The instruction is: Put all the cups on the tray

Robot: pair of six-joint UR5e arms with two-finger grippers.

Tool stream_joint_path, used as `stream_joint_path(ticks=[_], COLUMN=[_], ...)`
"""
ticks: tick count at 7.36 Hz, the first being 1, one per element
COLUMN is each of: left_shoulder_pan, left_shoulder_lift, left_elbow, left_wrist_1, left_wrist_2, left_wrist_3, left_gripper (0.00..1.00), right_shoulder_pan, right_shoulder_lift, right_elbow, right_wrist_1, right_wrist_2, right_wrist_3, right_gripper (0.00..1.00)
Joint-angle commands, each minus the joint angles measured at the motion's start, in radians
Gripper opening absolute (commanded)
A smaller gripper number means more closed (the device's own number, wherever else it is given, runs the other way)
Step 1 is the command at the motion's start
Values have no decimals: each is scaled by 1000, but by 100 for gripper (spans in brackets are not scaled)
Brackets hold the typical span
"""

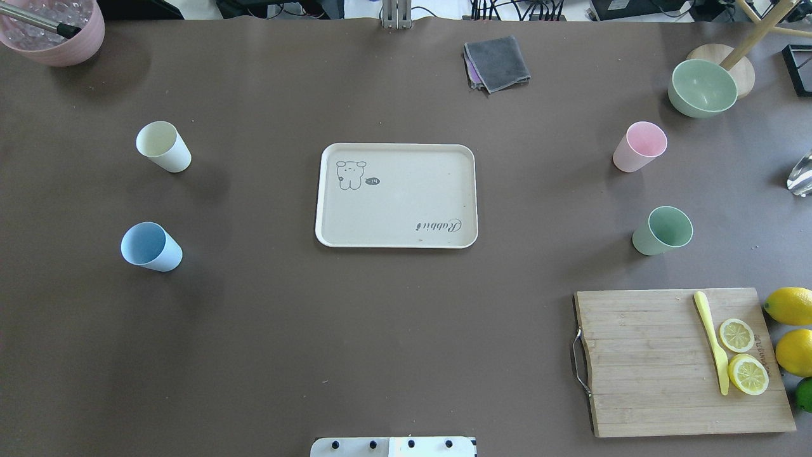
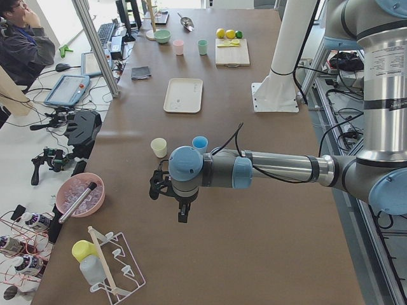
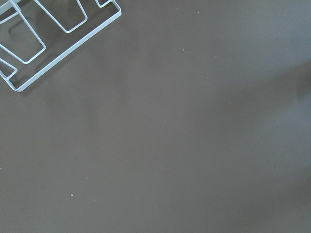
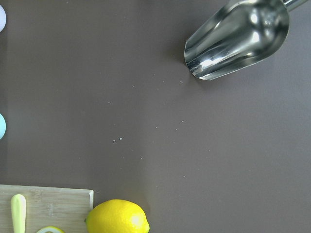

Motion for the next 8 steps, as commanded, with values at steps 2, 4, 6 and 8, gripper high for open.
stream_joint_path(ticks=[2, 4, 6, 8], left_shoulder_pan=[0, 0, 0, 0], left_shoulder_lift=[-10, -13, -16, -9], left_elbow=[-27, -45, -67, -48], left_wrist_1=[0, -2, -64, -284], left_wrist_2=[-2, -2, -4, -1], left_wrist_3=[0, 0, -1, -15], left_gripper=[99, 99, 99, 99], right_shoulder_pan=[0, -2, -2, 17], right_shoulder_lift=[3, 6, 32, 69], right_elbow=[0, 1, 17, 29], right_wrist_1=[0, 0, 0, 104], right_wrist_2=[0, 3, -4, -6], right_wrist_3=[0, 0, 0, 15], right_gripper=[100, 100, 100, 100])
